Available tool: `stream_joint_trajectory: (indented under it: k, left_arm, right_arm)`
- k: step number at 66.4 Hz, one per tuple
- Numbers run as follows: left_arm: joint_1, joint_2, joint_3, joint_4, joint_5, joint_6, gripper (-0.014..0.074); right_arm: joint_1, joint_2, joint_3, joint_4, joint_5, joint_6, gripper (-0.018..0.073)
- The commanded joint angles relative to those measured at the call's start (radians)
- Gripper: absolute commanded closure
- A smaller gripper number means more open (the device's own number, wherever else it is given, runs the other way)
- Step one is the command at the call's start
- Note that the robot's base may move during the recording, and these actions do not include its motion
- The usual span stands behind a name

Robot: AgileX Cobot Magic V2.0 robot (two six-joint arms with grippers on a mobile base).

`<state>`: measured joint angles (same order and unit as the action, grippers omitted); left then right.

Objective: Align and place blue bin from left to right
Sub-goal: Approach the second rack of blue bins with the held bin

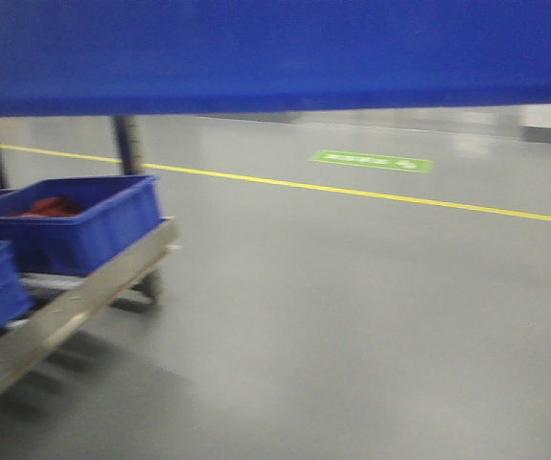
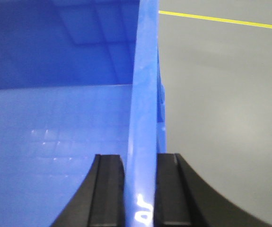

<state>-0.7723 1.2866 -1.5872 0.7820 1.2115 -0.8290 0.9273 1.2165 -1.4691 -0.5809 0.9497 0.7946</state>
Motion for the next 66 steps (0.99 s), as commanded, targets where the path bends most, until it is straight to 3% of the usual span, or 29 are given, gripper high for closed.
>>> stream_joint_trajectory:
  k: [1,66]
  left_arm:
    - [-0.007,-0.008,-0.009,0.036,-0.086,-0.002,0.0707]
    - [-0.007,-0.008,-0.009,0.038,-0.086,-0.002,0.0707]
  right_arm:
    - [0.011,-0.012,-0.011,-0.001,-0.128,-0.011,0.0629]
    - [0.011,-0.012,-0.011,-0.001,-0.128,-0.011,0.0629]
